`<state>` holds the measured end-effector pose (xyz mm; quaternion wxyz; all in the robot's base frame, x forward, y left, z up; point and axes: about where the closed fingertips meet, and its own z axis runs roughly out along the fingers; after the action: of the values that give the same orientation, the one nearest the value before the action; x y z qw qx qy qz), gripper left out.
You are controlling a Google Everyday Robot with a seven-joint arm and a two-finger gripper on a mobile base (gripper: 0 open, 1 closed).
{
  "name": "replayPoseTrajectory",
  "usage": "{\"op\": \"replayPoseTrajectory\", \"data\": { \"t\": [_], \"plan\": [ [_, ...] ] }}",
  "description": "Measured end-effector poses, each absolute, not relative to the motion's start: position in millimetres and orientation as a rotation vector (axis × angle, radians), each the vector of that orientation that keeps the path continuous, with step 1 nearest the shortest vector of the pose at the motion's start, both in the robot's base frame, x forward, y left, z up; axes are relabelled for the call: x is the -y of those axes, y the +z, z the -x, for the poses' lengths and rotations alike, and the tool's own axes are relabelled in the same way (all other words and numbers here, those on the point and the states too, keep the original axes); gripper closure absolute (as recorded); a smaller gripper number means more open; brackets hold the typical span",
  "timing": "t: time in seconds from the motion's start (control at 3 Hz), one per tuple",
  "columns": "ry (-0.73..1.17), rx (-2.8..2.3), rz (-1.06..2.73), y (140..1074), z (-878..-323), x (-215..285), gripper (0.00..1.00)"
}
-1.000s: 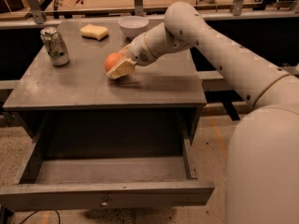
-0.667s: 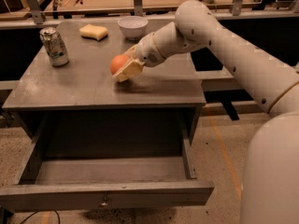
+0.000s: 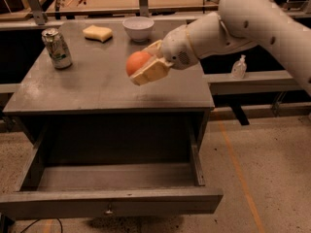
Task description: Place orange into top drawer
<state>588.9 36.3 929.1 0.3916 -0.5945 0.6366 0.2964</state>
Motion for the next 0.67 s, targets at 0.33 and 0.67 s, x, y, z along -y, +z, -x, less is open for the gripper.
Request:
{"op": "replayPoseTrajectory", "data": {
  "t": [0.33,0.67],
  "plan": [
    [0.746,-1.62,1.502,933,-586,-31,1.0],
    [0.787,-1.621,1.501,935,-574,-34,1.0]
  ]
}}
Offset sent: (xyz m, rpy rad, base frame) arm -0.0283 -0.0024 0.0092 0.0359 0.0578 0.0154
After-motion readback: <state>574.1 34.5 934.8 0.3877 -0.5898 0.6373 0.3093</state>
